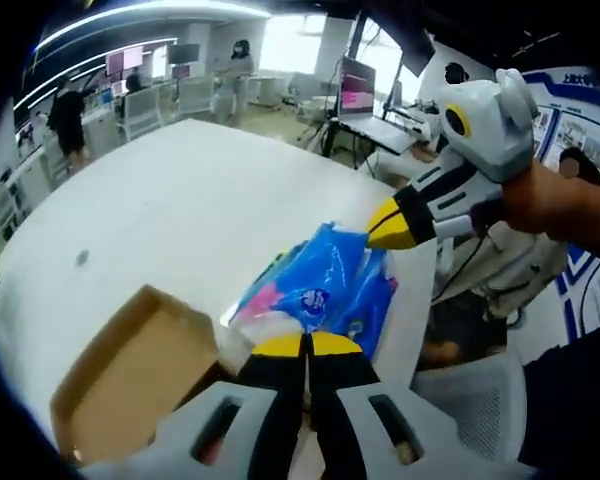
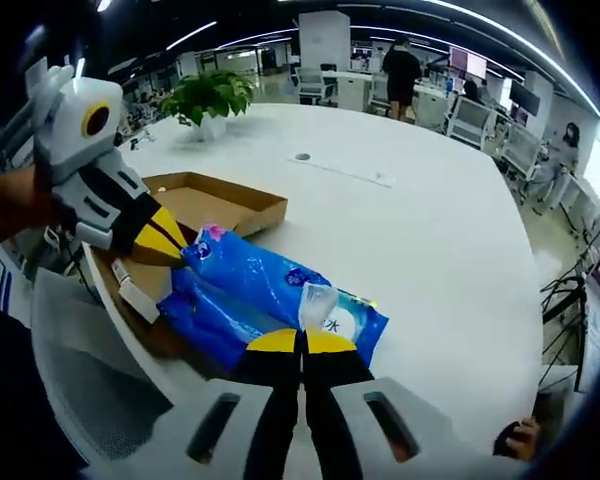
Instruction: Operate the shoe box by opening the lid, removing the specified soft item, and placing it in the target area until the item is outside and the box remains undamaged.
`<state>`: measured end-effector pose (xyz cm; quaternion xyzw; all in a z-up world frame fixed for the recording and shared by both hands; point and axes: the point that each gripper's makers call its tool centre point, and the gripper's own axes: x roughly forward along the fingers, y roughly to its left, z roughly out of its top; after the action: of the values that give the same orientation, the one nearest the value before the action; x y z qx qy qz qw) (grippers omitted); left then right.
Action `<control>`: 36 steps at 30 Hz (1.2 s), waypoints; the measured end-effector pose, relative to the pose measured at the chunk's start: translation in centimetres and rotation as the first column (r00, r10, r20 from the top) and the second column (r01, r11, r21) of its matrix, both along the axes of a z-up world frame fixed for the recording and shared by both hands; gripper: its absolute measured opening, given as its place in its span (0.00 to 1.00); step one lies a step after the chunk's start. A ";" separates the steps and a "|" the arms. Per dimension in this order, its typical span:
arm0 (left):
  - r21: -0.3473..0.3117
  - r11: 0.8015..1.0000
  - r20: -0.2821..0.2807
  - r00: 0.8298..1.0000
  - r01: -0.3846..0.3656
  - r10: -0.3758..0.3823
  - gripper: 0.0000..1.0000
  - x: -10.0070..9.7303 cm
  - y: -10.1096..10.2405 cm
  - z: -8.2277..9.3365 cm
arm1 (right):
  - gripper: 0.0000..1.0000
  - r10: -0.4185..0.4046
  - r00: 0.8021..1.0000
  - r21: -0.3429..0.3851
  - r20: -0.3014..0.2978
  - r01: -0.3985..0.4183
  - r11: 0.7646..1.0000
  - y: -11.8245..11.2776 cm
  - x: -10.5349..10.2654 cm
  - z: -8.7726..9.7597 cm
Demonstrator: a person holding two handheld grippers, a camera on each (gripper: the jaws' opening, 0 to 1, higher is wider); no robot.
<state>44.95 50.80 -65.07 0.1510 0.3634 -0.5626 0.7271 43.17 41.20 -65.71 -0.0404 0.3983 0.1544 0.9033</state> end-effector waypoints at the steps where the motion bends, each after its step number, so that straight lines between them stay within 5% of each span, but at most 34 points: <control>1: 0.002 1.000 -0.002 1.000 0.005 -0.005 0.00 -0.1 -0.4 -0.1 | 0.00 -0.001 1.000 -0.001 0.000 0.001 1.000 -0.4 0.0 0.0; 36: 0.003 0.998 -0.093 0.994 0.060 -0.060 0.00 -0.6 -12.1 -3.8 | 0.00 -0.088 0.995 -0.014 -0.038 0.087 0.996 -12.5 -0.1 -3.4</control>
<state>44.34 38.72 -68.86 0.1373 0.3938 -0.5896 0.6917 43.07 28.73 -69.11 -0.0257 0.4181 0.1130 0.9010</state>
